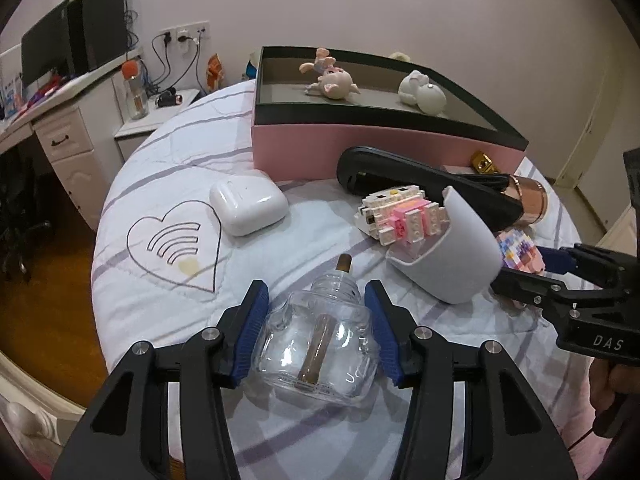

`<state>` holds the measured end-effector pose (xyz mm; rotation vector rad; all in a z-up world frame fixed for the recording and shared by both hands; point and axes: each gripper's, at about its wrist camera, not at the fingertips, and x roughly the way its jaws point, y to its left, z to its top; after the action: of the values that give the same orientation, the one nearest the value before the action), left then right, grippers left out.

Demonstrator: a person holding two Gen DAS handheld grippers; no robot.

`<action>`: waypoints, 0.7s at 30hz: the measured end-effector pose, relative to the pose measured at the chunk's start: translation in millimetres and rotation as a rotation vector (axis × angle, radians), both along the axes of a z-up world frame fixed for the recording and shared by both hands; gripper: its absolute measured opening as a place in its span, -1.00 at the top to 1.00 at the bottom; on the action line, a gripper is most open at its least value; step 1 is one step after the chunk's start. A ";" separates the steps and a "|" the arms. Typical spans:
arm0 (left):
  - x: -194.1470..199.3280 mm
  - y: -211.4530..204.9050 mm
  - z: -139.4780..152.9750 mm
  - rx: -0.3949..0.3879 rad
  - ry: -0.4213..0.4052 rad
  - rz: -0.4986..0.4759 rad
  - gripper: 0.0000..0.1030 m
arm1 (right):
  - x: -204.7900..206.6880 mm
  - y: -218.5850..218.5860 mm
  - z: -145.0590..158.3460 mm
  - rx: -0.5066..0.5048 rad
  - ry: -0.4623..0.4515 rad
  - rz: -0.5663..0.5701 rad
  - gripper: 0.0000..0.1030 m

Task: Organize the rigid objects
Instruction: 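Carry the bottle and block figure over the box and release both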

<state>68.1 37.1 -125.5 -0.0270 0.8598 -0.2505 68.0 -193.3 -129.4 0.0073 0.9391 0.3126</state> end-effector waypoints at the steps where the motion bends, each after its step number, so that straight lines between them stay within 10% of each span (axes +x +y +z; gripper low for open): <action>1: -1.8 0.2 0.9 -0.001 0.000 0.002 0.01 | -1.6 -2.2 0.7 0.005 0.001 -0.005 -0.06; 21: -20.1 8.1 34.2 -0.032 -0.056 -0.001 0.01 | -19.0 -13.8 28.0 0.051 -0.034 -0.012 -0.06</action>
<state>48.0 45.3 -91.3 -0.0491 0.7999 -0.2651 49.1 -207.0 -101.4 0.0540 0.8972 0.3249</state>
